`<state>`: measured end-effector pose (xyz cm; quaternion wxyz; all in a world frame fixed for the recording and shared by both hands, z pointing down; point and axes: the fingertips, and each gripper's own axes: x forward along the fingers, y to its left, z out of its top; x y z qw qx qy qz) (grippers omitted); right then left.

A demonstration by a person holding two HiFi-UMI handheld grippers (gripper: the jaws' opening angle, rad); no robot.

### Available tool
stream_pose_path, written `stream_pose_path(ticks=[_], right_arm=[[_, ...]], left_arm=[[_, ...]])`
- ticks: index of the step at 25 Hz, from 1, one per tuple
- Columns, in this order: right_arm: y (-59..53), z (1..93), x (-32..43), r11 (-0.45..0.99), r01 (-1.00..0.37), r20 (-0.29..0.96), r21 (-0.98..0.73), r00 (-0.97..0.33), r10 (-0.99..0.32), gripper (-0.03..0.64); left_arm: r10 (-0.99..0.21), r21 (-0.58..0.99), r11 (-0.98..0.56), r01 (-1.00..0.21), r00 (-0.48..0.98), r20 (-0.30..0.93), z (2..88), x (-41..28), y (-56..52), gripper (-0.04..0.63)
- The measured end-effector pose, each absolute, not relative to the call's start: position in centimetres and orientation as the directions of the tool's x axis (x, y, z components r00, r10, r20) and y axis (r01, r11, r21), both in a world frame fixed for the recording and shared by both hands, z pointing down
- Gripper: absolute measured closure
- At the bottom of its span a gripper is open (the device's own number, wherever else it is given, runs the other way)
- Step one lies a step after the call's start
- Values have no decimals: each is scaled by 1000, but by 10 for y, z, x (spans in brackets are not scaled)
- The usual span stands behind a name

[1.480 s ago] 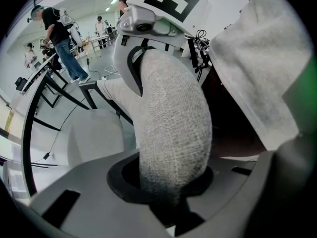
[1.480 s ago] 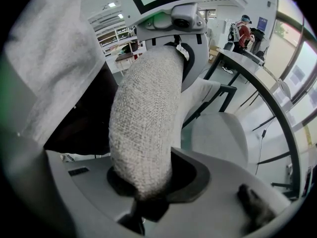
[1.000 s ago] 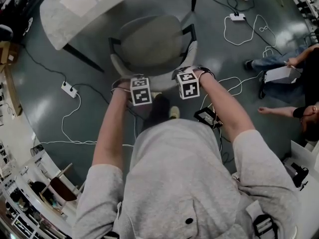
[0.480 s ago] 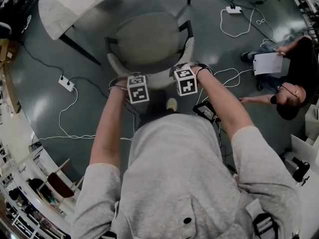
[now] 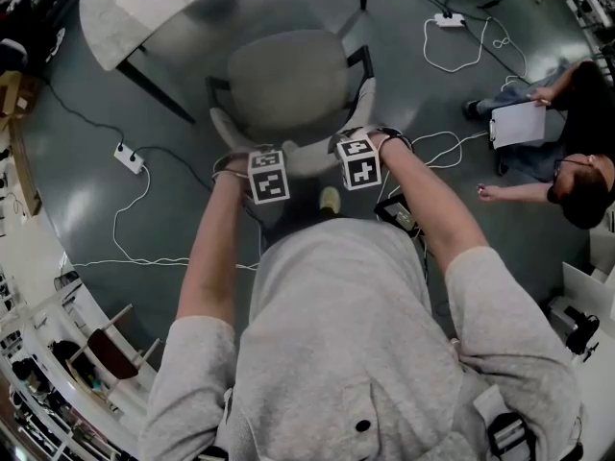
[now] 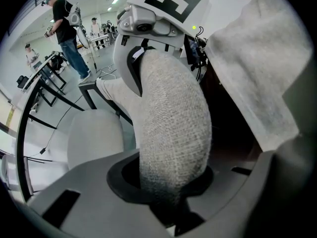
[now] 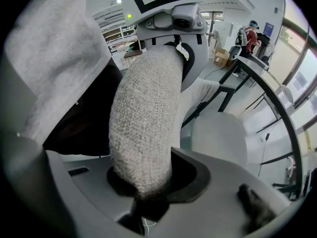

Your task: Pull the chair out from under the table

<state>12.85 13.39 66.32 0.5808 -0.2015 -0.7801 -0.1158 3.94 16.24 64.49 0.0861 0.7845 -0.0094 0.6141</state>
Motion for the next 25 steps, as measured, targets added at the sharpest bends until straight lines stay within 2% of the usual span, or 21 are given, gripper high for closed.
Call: stream_pose_path(ticks=[17, 22, 25], right_arm=[[180, 664, 152, 888, 458, 952, -39, -252, 172, 516], [179, 659, 150, 914, 406, 960, -15, -248, 126, 500], [176, 642, 153, 921, 389, 962, 26, -262, 84, 494]], left_arm=[[77, 117, -983, -143, 254, 964, 646, 65, 210, 479], [27, 108, -966, -236, 325, 945, 637, 59, 207, 430], [-50, 79, -946, -314, 385, 922, 622, 49, 206, 416]])
